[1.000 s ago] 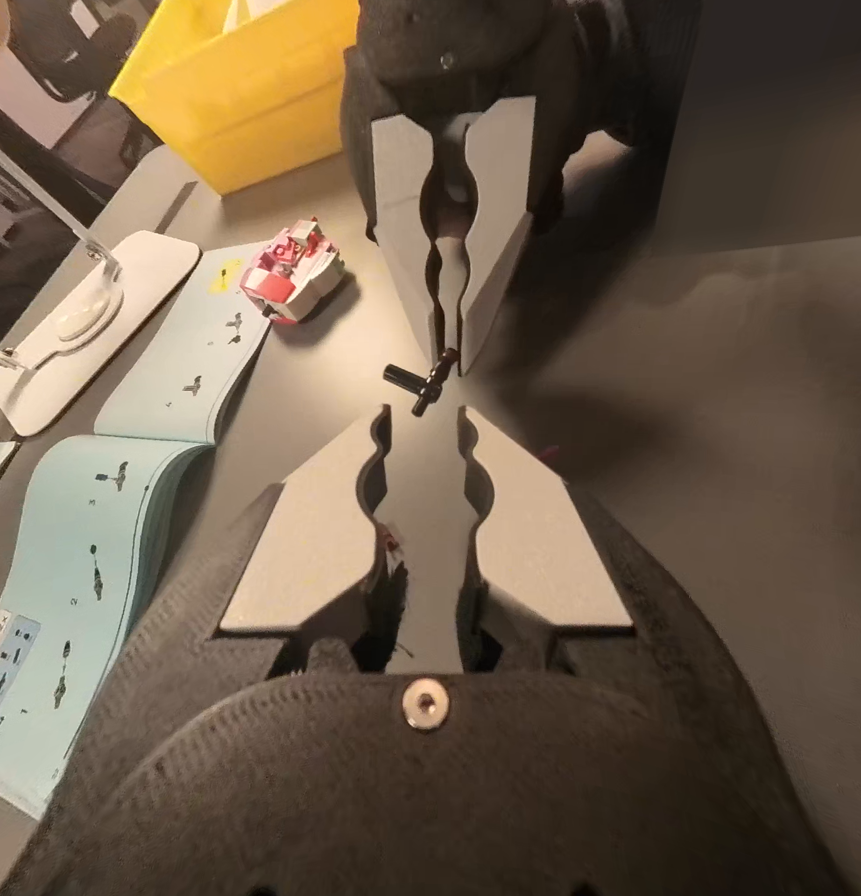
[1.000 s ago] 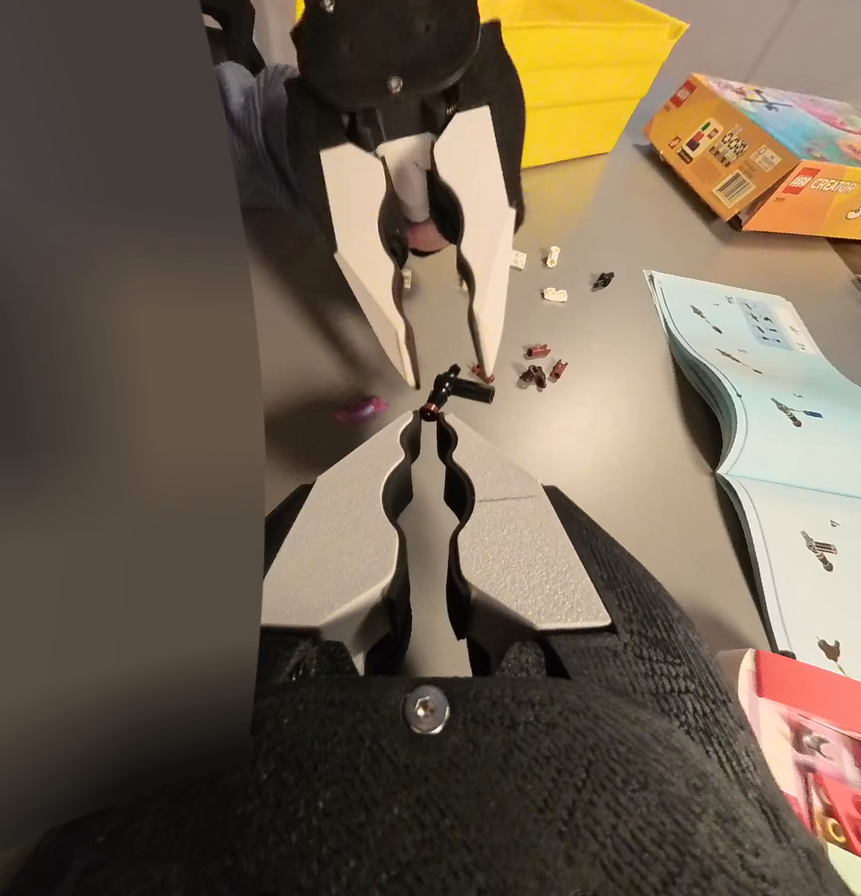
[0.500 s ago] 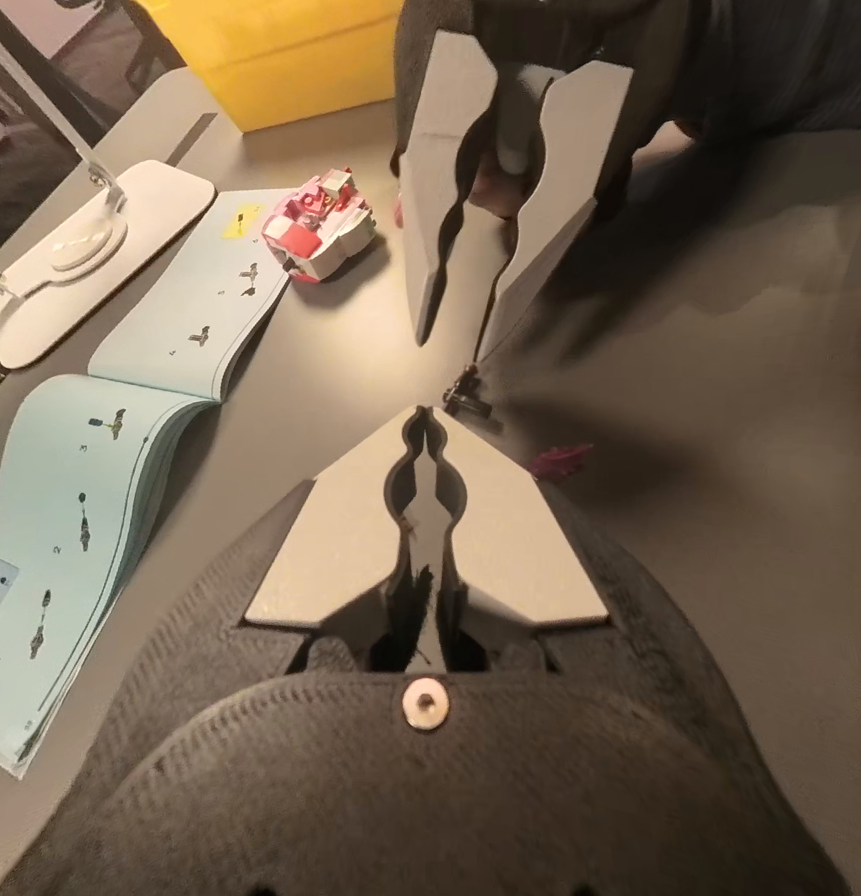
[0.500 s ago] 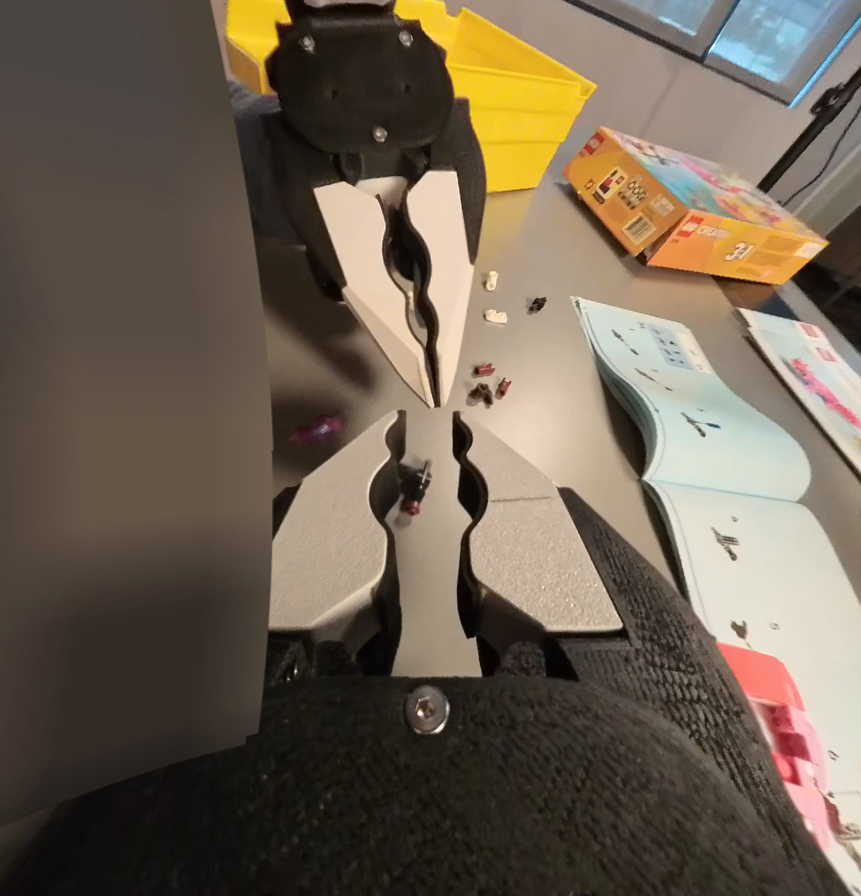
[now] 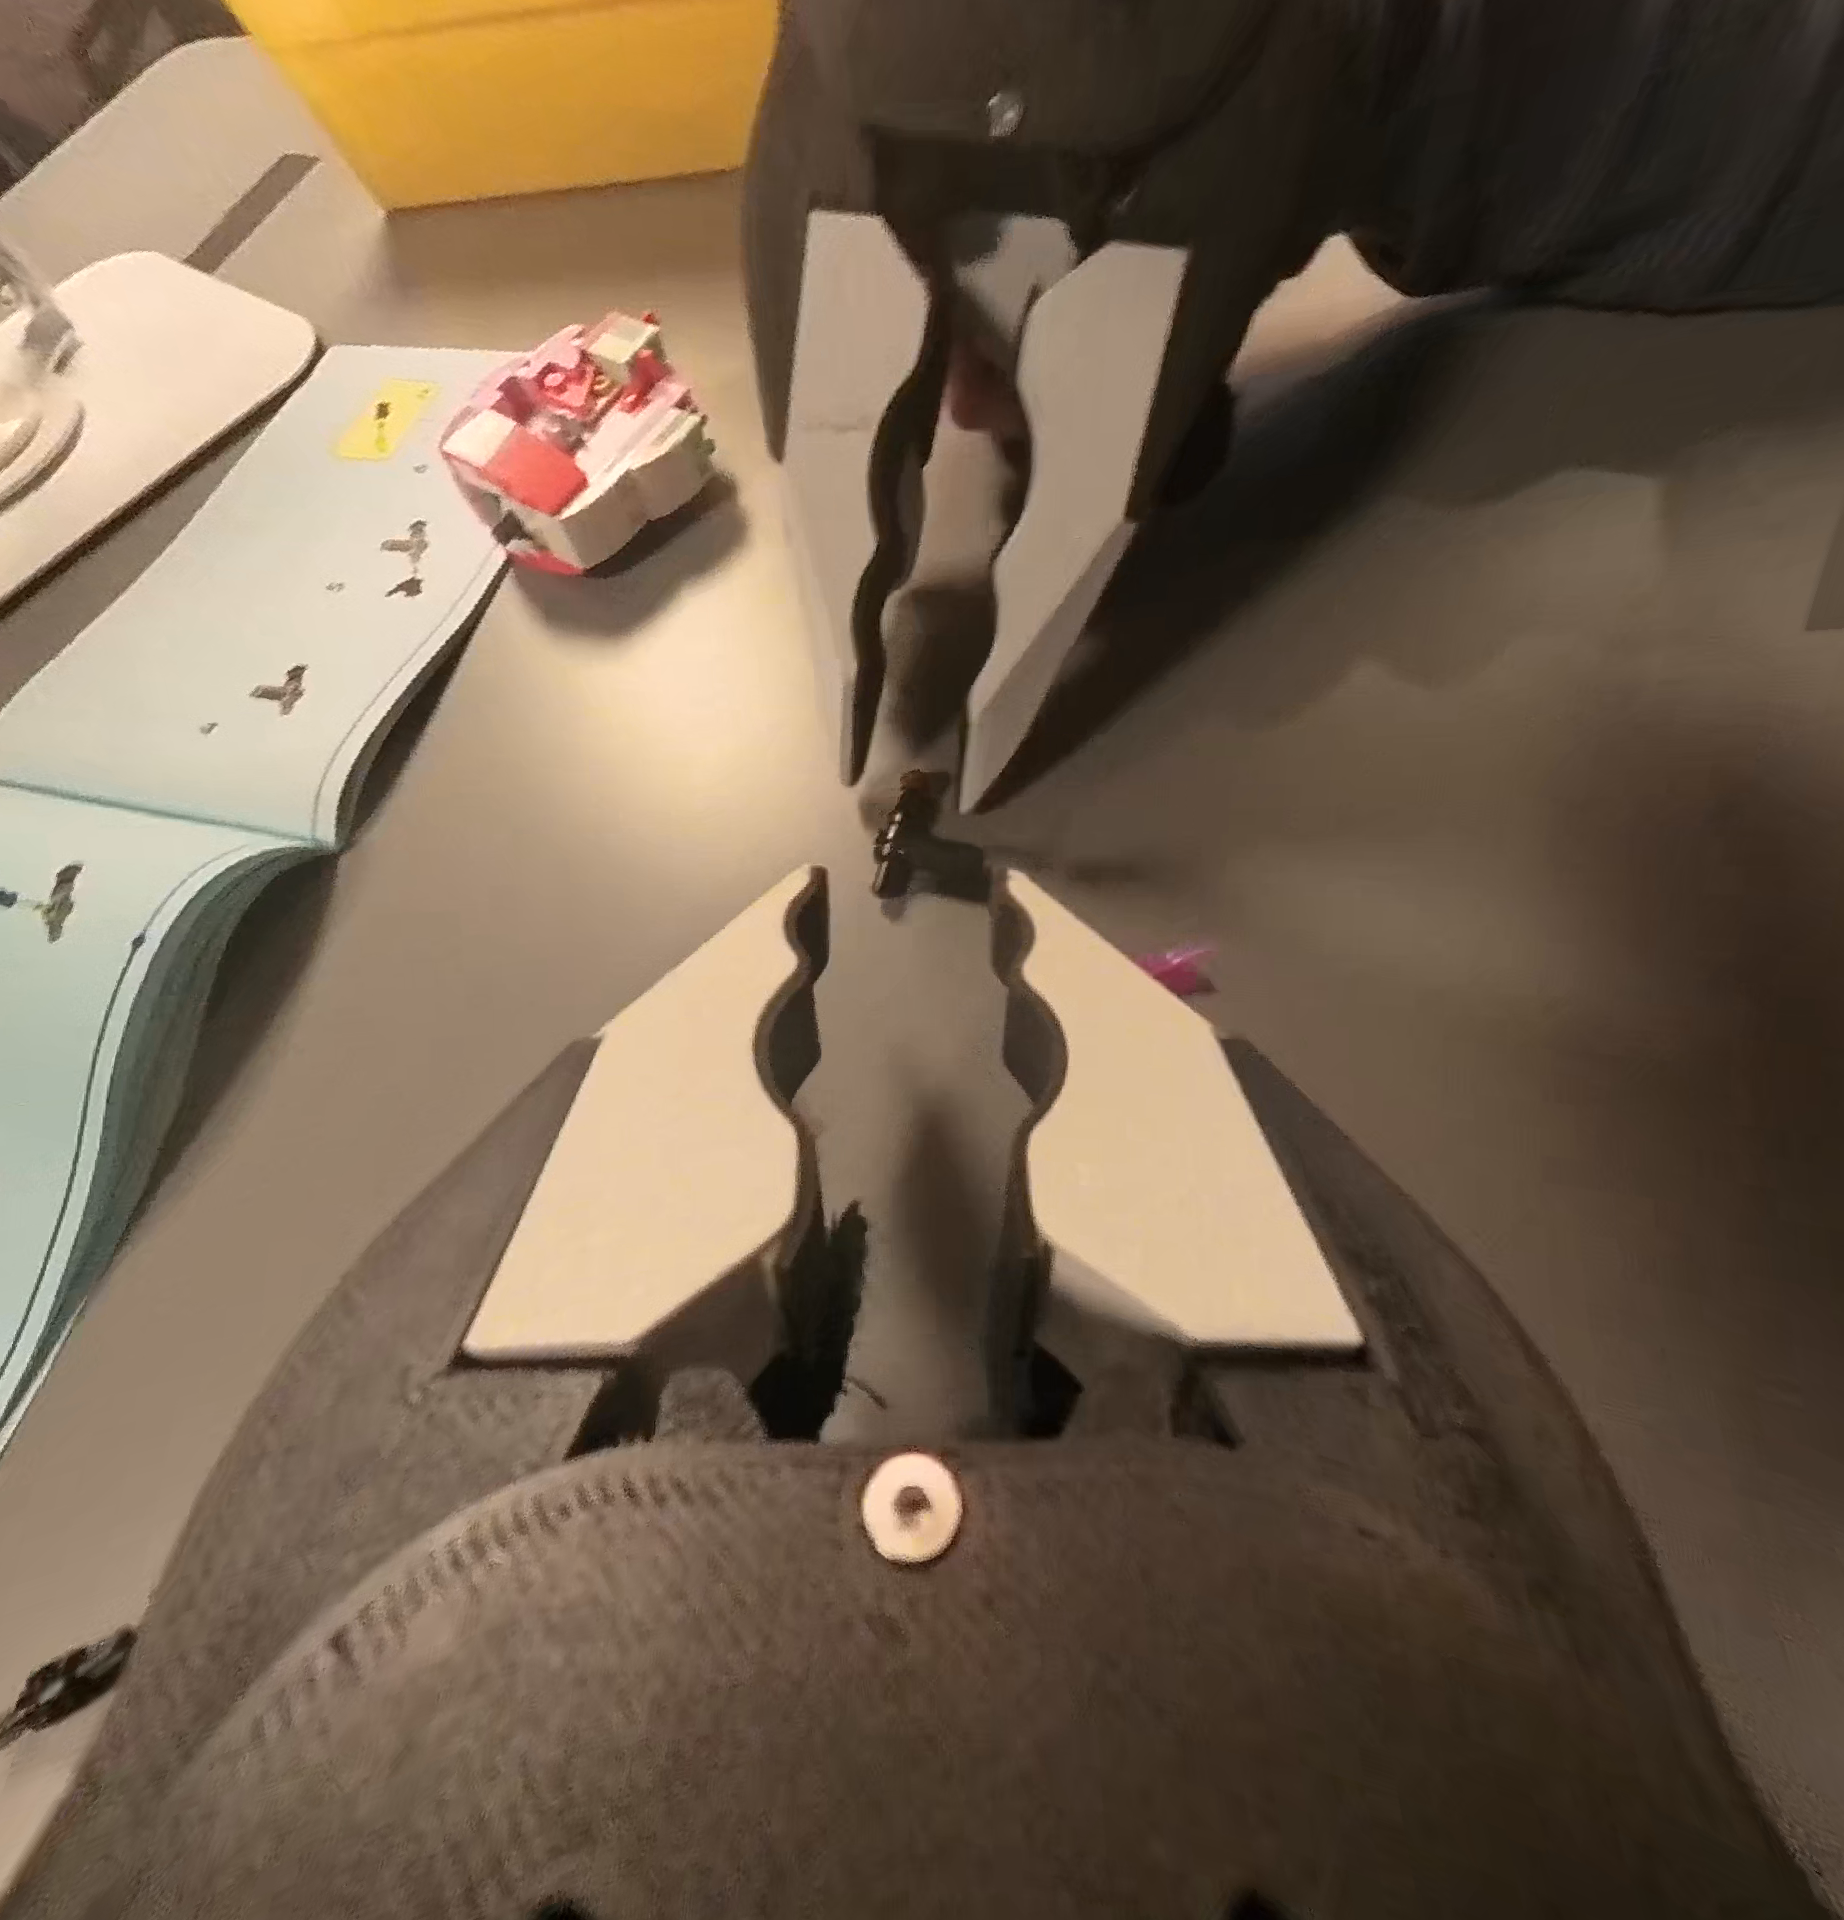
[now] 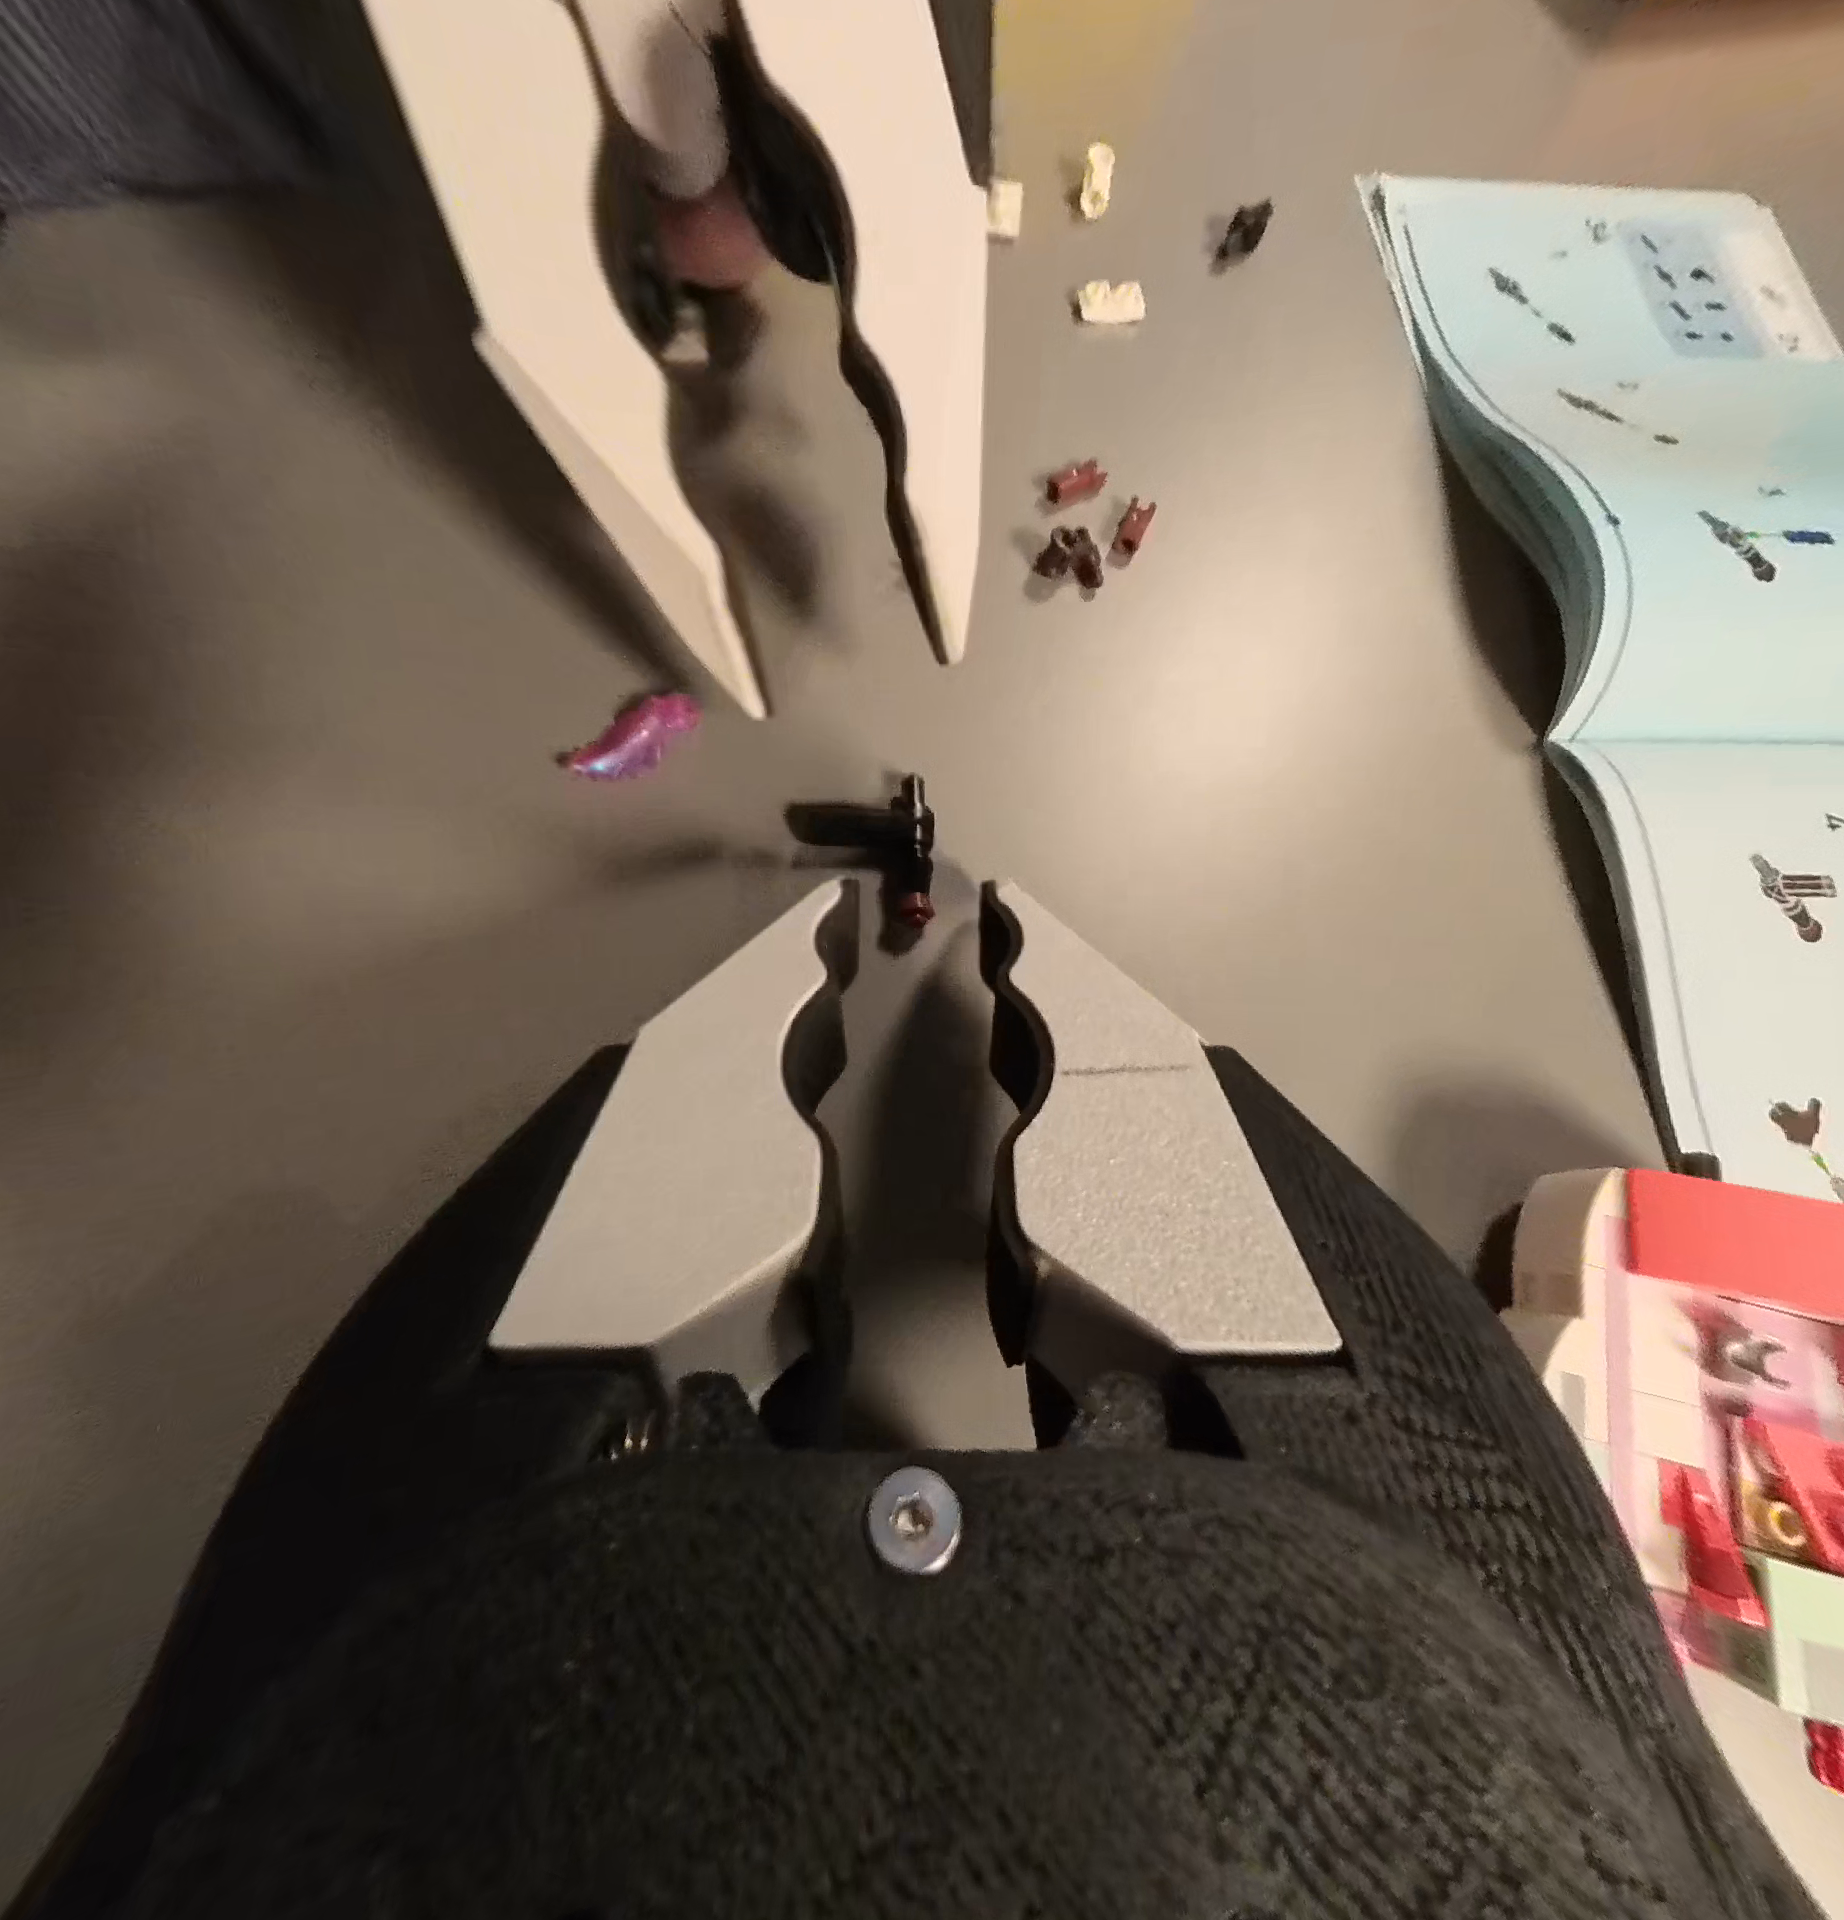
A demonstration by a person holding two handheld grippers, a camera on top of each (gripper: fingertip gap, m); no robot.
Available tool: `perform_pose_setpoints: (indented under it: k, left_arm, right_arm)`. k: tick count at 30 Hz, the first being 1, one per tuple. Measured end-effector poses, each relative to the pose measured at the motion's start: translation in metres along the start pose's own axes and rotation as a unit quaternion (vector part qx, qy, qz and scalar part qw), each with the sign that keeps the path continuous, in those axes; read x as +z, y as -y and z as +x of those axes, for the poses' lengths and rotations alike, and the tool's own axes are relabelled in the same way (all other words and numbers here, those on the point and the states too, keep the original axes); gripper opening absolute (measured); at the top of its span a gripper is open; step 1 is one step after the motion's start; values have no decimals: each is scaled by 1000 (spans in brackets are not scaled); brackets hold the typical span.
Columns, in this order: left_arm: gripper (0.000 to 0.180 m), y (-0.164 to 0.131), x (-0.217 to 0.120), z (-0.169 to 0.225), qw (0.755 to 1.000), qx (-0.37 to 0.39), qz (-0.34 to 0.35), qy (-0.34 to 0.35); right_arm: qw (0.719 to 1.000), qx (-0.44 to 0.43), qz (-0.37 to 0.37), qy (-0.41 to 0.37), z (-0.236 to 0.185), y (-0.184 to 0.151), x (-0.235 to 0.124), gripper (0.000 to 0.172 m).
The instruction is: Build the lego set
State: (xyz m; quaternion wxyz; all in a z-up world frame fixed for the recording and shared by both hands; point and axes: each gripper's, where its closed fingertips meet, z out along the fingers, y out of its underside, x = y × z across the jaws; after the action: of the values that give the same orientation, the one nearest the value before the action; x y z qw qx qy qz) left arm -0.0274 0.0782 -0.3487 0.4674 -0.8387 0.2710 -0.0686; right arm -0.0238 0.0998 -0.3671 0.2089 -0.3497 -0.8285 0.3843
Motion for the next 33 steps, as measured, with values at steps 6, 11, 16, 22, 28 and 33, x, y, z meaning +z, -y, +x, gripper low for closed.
perform_pose_setpoints:
  k: [6,11,16,22,28,33]
  left_arm:
    - [42,-5,5,8,999,44,-19,-4]
    - [39,-7,3,0,993,106,-28,40]
    - [18,0,2,2,980,182,-23,77]
    - [4,2,3,2,972,215,-25,93]
    - [3,10,2,-1,998,58,10,37]
    - [3,24,-11,15,987,-90,81,-101]
  right_arm:
    - [1000,1,-9,-5,-4,2,7,5]
    - [996,67,38,35,-6,15,0,5]
    - [983,135,78,97,-13,24,-7,5]
    - [979,142,84,118,-18,27,-8,5]
    - [984,37,161,70,-16,48,-19,26]
    - [982,-43,179,48,-25,55,-21,14]
